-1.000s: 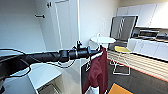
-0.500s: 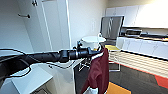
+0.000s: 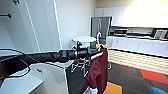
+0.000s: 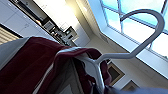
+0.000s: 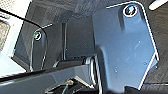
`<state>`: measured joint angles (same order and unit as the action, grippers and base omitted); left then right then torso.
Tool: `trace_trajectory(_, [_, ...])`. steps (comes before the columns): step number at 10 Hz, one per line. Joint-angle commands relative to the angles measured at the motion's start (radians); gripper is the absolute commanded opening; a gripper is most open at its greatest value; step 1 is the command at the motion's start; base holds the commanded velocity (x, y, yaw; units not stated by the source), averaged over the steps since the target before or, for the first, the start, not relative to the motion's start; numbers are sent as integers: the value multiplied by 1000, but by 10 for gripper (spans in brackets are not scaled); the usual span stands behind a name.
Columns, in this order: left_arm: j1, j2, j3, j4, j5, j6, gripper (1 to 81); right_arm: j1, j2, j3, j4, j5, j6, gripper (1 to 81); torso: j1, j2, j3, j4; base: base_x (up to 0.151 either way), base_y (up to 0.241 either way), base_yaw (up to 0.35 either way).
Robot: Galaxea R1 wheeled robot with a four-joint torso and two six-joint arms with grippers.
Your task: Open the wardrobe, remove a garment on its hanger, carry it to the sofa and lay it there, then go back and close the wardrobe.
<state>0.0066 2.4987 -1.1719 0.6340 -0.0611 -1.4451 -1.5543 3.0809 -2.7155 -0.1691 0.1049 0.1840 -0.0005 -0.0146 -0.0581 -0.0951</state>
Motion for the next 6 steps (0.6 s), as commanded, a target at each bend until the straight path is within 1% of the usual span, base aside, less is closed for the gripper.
trace_trajectory(1, [-196,-4,24,19,-97,12,10,39,6,7,-4,-50,-3,811,1,0,0,0,0,0,-279])
trace_trajectory(6, [-196,-23,44,19,-98,14,10,39,6,7,-6,-50,-3,811,1,0,0,0,0,0,-279])
